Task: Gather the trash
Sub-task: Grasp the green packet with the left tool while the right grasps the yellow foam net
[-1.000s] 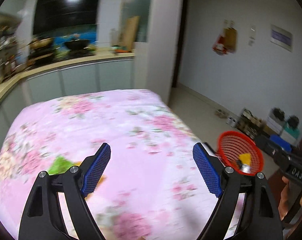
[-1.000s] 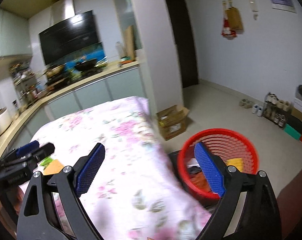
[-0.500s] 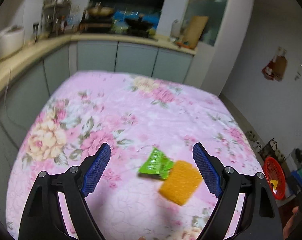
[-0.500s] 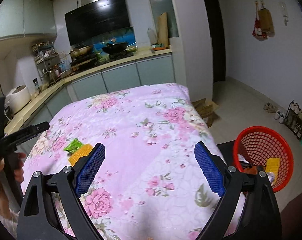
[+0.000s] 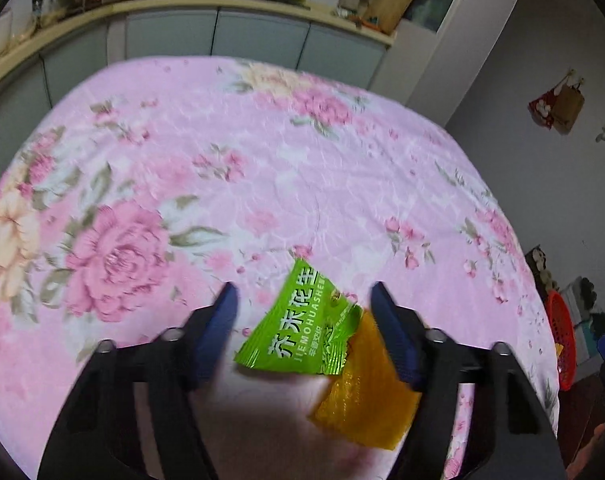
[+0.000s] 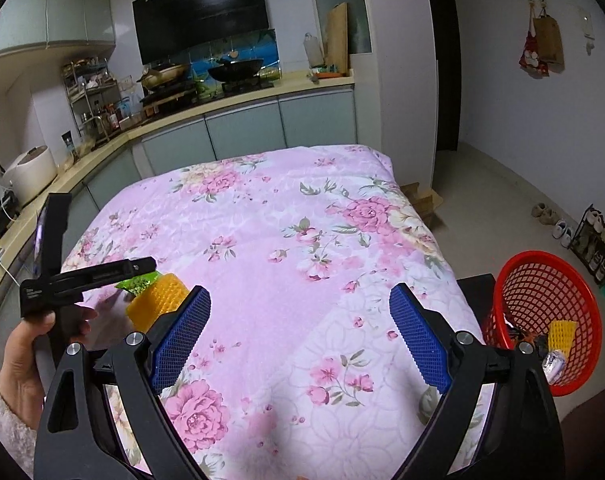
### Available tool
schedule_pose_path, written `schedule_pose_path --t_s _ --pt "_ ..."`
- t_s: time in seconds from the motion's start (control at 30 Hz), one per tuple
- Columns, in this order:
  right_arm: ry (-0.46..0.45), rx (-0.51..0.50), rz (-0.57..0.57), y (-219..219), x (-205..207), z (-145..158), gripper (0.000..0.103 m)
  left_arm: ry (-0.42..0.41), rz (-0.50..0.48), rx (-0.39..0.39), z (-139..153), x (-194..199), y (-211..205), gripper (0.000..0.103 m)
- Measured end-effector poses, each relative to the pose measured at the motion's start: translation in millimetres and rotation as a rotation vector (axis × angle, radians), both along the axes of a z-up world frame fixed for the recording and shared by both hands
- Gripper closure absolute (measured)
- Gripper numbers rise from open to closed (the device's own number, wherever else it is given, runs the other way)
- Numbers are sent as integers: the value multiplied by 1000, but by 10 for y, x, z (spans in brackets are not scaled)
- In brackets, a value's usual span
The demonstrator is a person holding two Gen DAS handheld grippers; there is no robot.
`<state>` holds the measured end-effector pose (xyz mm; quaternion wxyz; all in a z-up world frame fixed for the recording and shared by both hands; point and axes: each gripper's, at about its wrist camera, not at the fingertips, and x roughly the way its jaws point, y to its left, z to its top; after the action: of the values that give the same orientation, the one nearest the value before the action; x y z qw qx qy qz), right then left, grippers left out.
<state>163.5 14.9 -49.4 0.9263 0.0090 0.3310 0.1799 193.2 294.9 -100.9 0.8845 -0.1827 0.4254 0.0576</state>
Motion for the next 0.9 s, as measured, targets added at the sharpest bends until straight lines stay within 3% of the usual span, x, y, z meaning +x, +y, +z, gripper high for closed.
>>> schedule_pose_path --t_s 0.17,0.23,0.47,0.9 --pt "26 -10 21 116 63 -105 15 23 -16 41 -53 15 -53 75" --pt "32 -17 42 206 70 -143 15 15 -15 38 -40 -8 -37 78" --pt "36 -47 122 483 58 -190 15 -55 55 19 170 -246 176 80" --pt "109 -101 353 1339 293 -429 15 -186 224 101 639 -920 602 80"
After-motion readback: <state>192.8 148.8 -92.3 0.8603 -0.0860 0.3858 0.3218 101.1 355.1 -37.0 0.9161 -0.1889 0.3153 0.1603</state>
